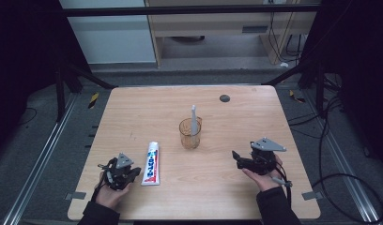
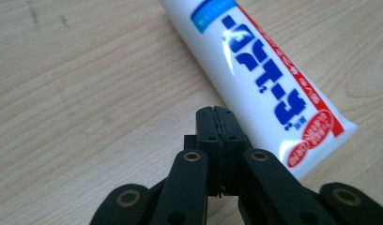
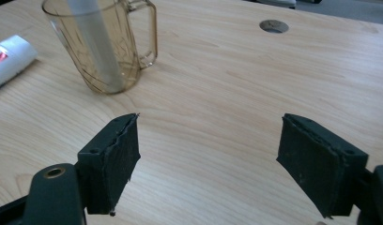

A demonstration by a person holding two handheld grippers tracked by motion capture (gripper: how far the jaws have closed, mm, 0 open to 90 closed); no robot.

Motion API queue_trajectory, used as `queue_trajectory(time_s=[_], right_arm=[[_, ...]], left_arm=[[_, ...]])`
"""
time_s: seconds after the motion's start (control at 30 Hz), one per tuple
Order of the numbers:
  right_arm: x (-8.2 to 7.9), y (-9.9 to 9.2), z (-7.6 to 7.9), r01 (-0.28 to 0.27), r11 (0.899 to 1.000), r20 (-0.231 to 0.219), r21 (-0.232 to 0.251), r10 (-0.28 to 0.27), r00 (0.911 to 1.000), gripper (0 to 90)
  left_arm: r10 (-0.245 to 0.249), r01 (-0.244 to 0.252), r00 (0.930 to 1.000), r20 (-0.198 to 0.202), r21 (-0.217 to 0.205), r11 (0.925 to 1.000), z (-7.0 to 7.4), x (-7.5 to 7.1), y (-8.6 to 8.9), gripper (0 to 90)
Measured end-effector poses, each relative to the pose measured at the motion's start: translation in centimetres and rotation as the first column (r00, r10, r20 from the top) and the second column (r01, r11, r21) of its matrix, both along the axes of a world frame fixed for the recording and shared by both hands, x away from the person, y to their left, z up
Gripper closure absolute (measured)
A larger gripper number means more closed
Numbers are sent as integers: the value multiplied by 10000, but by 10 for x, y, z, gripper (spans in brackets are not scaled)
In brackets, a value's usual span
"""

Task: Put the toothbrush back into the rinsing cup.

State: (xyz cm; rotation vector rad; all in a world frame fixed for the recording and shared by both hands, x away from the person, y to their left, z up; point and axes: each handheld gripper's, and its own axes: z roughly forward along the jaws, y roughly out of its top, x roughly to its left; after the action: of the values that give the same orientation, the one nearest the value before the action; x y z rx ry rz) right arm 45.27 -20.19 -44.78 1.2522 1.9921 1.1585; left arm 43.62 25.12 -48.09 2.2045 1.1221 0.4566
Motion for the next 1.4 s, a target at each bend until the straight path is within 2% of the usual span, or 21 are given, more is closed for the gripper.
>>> queue_trajectory(time_s=[0.23, 0.3, 0.43, 0.47, 0.63, 0.9, 1.1, 1.4], right_arm=[[-8, -15, -6, 337, 9993, -87, -191, -338, 9994, 195], [-10, -17, -6, 339, 9994, -154, -53, -340, 9993, 194], [-10, -19, -9, 346, 9993, -217, -128, -349, 9992, 190], [-11, -20, -12, 384, 9991, -386, -182, -390, 9985, 186], [-12, -27, -17, 542, 9985, -613, -74, -545, 9966, 183], [-16, -38, -21, 808, 9967, -732, 37, -803, 9941, 180], [-14, -41, -24, 914, 9958, -799, -3, -911, 9926, 179], [-11, -43, -29, 1001, 9950, -921, -62, -1003, 9907, 179]], left_arm=[[-637, 638, 9979, -141, 101, 9979, -1, -5, -10, 897], [-705, 707, 9974, -148, 108, 9974, -1, -6, -11, 897], [-864, 866, 9961, -165, 96, 9962, -1, -8, -15, 897], [-998, 1000, 9949, -169, 103, 9949, -2, -9, -20, 897], [-1257, 1258, 9921, -46, 229, 9918, -3, -10, -34, 897], [-1298, 1298, 9915, 25, 115, 9915, -4, -6, -47, 897], [-1421, 1422, 9898, 94, -67, 9898, -7, 3, -58, 897], [-1533, 1531, 9880, 162, 146, 9881, -10, 12, -70, 896]])
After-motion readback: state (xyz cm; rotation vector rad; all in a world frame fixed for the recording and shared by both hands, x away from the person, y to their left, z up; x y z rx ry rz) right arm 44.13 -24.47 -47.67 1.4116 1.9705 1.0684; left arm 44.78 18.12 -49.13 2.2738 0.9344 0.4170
